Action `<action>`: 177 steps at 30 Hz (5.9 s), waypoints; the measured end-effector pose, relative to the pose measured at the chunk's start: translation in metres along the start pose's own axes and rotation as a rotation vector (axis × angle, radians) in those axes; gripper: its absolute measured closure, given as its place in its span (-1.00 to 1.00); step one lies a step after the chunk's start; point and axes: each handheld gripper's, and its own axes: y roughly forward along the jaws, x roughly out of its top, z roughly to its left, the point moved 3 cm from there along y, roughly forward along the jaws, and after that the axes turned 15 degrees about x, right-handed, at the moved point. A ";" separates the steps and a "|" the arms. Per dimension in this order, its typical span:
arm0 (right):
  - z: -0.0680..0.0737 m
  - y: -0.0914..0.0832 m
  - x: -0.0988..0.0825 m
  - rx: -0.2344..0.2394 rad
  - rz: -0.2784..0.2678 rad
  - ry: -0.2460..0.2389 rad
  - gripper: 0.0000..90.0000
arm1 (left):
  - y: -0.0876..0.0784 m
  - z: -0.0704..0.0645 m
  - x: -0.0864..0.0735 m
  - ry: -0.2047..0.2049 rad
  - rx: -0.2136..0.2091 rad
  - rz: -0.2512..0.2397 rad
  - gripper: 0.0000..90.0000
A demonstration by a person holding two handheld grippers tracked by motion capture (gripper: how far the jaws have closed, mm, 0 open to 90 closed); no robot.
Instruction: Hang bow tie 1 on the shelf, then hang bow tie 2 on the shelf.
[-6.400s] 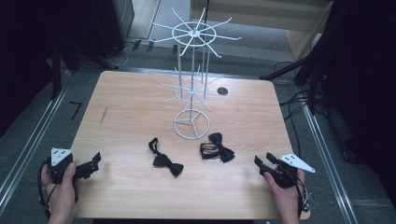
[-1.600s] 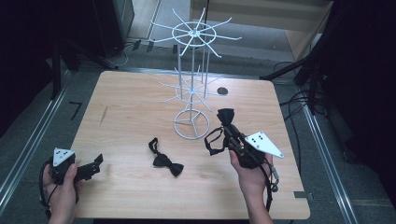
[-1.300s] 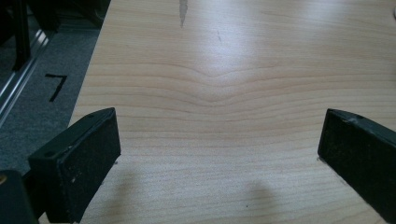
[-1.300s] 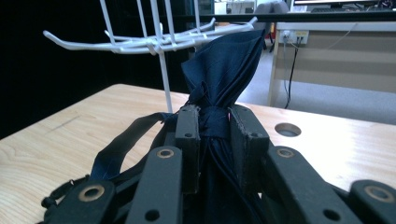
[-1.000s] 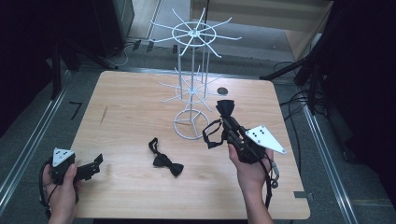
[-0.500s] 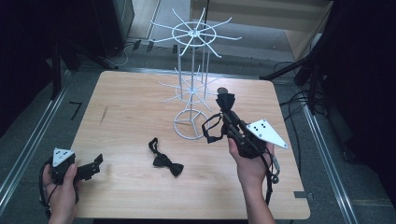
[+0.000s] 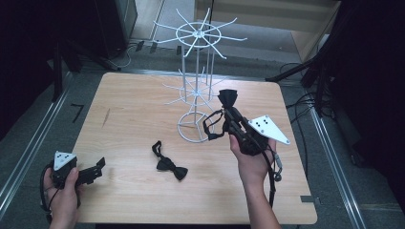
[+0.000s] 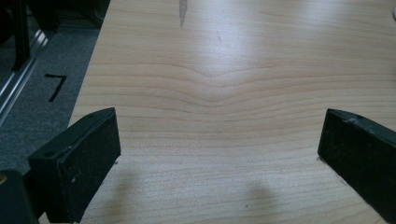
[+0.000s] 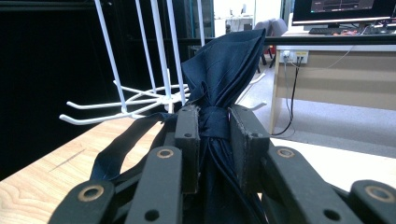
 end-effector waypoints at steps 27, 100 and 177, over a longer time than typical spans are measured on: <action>-0.012 0.029 -0.032 -0.088 0.068 -0.030 0.63 | 0.000 0.000 0.000 0.002 -0.002 0.001 -1.00; 0.041 0.031 -0.124 0.149 0.286 0.066 0.33 | 0.000 -0.001 0.000 -0.004 -0.007 -0.002 -1.00; 0.088 0.051 -0.158 0.329 0.511 0.014 0.99 | 0.000 -0.001 0.000 -0.003 -0.009 -0.002 -1.00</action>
